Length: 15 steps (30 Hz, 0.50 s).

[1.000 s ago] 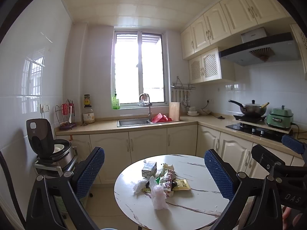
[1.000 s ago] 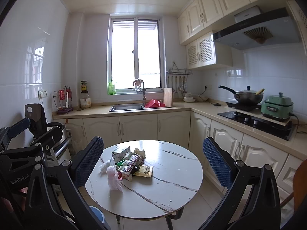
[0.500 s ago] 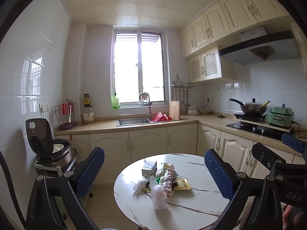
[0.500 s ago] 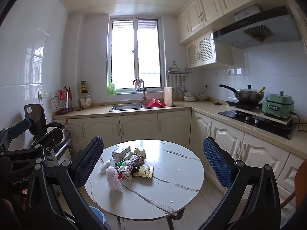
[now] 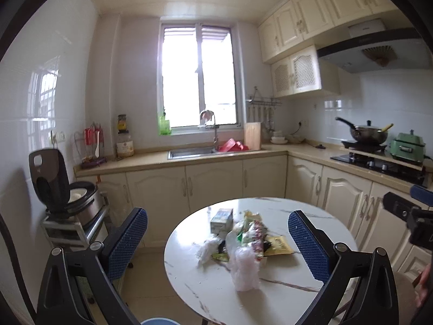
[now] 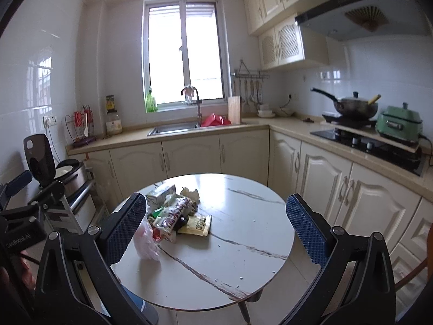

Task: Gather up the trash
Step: 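Grasp the clear plastic bag with the left gripper while the right gripper grasps the white-red wrapper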

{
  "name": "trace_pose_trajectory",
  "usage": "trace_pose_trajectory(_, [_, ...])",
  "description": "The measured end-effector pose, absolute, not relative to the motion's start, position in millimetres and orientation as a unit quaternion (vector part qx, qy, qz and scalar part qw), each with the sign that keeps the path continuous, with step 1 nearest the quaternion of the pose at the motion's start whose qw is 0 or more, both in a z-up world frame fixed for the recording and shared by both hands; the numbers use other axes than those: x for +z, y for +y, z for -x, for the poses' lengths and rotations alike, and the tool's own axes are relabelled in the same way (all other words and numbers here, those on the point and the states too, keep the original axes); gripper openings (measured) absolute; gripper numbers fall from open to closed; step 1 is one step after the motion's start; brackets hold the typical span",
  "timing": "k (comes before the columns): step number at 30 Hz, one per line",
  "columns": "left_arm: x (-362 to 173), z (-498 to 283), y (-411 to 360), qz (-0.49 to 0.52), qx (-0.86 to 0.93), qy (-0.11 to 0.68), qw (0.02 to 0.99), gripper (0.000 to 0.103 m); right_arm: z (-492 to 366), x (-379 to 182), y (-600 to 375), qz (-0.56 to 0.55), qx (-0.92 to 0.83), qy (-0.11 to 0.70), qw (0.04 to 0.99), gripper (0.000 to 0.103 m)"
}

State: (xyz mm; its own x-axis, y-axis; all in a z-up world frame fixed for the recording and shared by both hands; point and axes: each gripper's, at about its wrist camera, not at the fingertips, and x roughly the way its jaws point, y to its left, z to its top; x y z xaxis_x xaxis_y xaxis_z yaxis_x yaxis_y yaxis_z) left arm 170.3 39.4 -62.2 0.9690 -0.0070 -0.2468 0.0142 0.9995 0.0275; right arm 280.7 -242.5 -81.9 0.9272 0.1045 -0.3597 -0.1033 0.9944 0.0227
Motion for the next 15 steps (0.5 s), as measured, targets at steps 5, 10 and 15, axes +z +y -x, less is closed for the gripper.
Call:
trace_pose_trajectory(5, [-101.6, -218.8, 57.8, 0.003, 0.007, 0.186, 0.982, 0.102, -318.6, -120.7, -251.0, -0.007, 0.049, 0.23, 0.972, 0.103])
trace_pose_trajectory(10, [-132.3, -265.4, 51.9, 0.034, -0.051, 0.249, 0.967, 0.102, -359.7, -166.3, -254.5, -0.013, 0.056, 0.289, 0.955, 0.103])
trace_pose_trajectory(15, [-153.3, -317.2, 25.0, -0.016, -0.061, 0.278, 0.958, 0.102, -391.7, -203.6, -252.8, -0.017, 0.068, 0.339, 0.938, 0.103])
